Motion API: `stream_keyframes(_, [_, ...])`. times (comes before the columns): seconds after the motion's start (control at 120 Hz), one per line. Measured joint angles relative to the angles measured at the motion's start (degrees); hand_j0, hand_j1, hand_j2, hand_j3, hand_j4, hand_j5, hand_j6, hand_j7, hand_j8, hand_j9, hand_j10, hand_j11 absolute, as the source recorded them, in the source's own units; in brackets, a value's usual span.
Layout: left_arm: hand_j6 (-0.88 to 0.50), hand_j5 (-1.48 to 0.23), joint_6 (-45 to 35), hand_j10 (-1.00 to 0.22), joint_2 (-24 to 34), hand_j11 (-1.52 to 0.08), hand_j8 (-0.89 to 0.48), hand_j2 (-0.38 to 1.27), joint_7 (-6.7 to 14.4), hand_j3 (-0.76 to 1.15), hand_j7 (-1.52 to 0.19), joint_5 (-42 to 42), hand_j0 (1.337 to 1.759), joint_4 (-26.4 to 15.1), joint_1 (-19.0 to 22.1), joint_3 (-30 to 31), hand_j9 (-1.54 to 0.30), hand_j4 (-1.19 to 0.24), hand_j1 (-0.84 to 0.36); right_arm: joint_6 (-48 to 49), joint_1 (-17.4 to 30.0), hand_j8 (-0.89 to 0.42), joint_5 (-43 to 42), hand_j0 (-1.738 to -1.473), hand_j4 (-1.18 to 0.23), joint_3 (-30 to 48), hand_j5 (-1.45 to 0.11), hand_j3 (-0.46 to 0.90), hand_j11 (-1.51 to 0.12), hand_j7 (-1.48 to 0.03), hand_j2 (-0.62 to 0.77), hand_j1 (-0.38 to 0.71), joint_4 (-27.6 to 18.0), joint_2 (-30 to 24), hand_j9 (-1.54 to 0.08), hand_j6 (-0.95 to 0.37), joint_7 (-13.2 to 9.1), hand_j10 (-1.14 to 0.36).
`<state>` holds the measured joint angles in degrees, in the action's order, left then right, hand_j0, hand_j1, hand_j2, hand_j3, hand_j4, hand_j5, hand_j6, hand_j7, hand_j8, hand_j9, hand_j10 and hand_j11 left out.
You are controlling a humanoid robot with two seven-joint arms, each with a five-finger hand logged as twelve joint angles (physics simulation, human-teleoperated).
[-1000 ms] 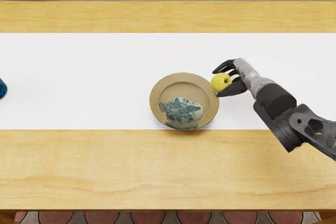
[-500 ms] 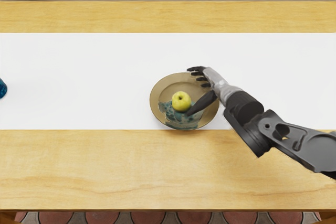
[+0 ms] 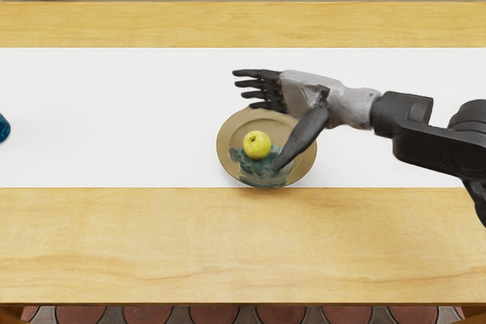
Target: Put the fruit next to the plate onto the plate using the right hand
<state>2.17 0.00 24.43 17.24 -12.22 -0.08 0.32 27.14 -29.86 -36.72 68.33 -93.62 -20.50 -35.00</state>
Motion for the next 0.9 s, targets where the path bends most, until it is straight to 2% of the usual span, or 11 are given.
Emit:
stream_keyframes(0.192, [0.00,0.00,0.02,0.00,0.00,0.00,0.00,0.00,0.00,0.00,0.00,-0.01,1.658,0.00,-0.01,-0.04,0.00,0.00,0.35,6.60,8.87,-0.03,11.41,-1.658,-0.03,14.75,-0.04,0.00,-0.04,-0.04,0.00,-0.31,3.86,-0.89,-0.04,-0.03,0.00,-0.03])
stream_keyframes(0.558, [0.00,0.00,-0.26,0.00,0.00,0.00,0.00,0.00,0.00,0.00,0.00,-0.01,1.658,0.01,-0.09,-0.14,0.00,0.00,0.35,7.82,21.01,-0.02,25.32,-1.658,-0.02,29.20,-0.03,0.00,-0.03,-0.03,0.00,-0.32,8.80,-2.56,-0.03,-0.02,0.00,-0.02])
stream_keyframes(0.733, [0.00,0.00,-0.36,0.00,0.00,0.00,0.00,0.00,0.00,0.00,0.00,-0.01,1.658,0.01,-0.18,-0.15,0.00,0.00,0.35,7.85,23.59,-0.02,31.23,-1.658,-0.02,33.77,-0.03,0.00,-0.03,-0.03,0.00,-0.32,14.24,-2.48,-0.03,-0.02,0.00,-0.02])
stream_keyframes(0.9, [0.00,0.00,-0.40,0.00,0.00,0.00,0.00,0.00,0.00,0.00,0.00,-0.01,1.658,0.01,-0.18,-0.15,0.00,0.00,0.35,7.86,24.23,-0.02,32.45,-1.658,-0.02,35.13,-0.03,0.00,-0.03,-0.03,0.00,-0.32,15.93,-2.45,-0.03,-0.02,0.00,-0.02])
